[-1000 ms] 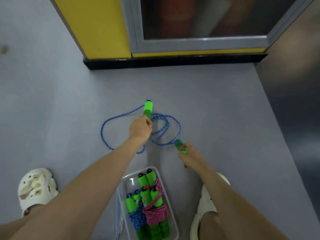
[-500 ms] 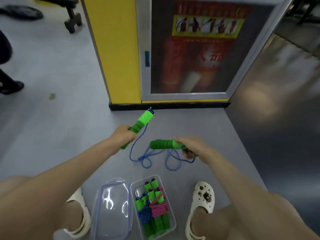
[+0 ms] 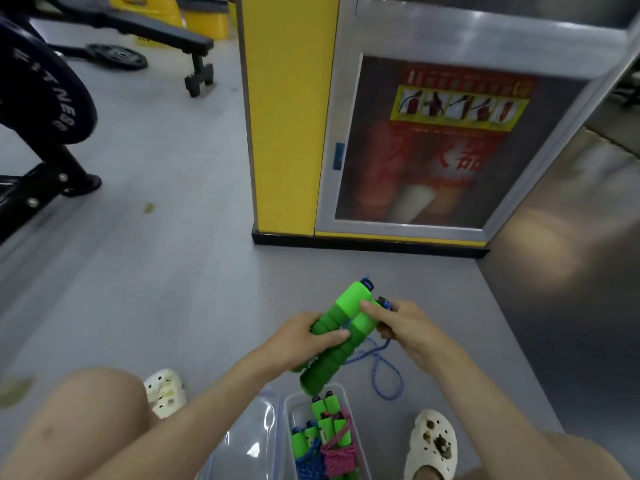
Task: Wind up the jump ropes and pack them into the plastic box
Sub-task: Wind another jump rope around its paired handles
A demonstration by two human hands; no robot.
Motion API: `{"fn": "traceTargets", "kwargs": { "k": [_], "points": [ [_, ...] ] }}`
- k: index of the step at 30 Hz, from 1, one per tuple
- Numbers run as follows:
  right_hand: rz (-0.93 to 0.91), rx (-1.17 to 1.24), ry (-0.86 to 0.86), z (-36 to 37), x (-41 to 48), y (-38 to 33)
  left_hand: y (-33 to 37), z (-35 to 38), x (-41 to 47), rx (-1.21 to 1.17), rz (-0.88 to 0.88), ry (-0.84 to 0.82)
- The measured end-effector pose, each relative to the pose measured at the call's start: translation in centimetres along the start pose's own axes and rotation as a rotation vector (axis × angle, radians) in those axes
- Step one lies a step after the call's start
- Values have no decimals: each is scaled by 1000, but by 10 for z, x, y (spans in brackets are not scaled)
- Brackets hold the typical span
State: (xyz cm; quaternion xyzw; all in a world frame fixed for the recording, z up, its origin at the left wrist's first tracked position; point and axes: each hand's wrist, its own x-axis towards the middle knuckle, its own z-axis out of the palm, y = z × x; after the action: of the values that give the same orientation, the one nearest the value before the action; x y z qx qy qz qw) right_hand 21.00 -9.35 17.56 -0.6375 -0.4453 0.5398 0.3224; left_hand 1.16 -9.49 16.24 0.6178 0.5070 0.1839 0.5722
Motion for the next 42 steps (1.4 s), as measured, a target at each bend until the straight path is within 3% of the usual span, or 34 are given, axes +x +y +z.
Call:
{"fn": "traceTargets", "kwargs": {
  "k": [9, 16, 22, 28, 32, 36, 39, 42],
  "points": [
    [20, 262, 42, 14, 34, -12, 1, -12, 19, -397, -181, -219],
    [164, 625, 38, 34, 39, -13, -5, -3, 20, -417, -164, -170],
    [187, 676, 107, 43, 39, -11, -1, 5, 16, -337, -121, -165],
    [158, 833, 64, 48, 44, -16, 1, 7, 15, -690, -206, -158],
    [128, 754, 154, 50, 46, -16, 0, 8, 18, -693, -186, -104],
    [132, 448, 283, 48, 52, -7, -3, 12, 20, -636, -187, 21],
    [64, 271, 331, 51, 53, -5, -4, 11, 20, -634, -204, 5],
    [0, 271, 391, 54, 53, -6, -3, 6, 21, -625, -213, -54]
  ]
}}
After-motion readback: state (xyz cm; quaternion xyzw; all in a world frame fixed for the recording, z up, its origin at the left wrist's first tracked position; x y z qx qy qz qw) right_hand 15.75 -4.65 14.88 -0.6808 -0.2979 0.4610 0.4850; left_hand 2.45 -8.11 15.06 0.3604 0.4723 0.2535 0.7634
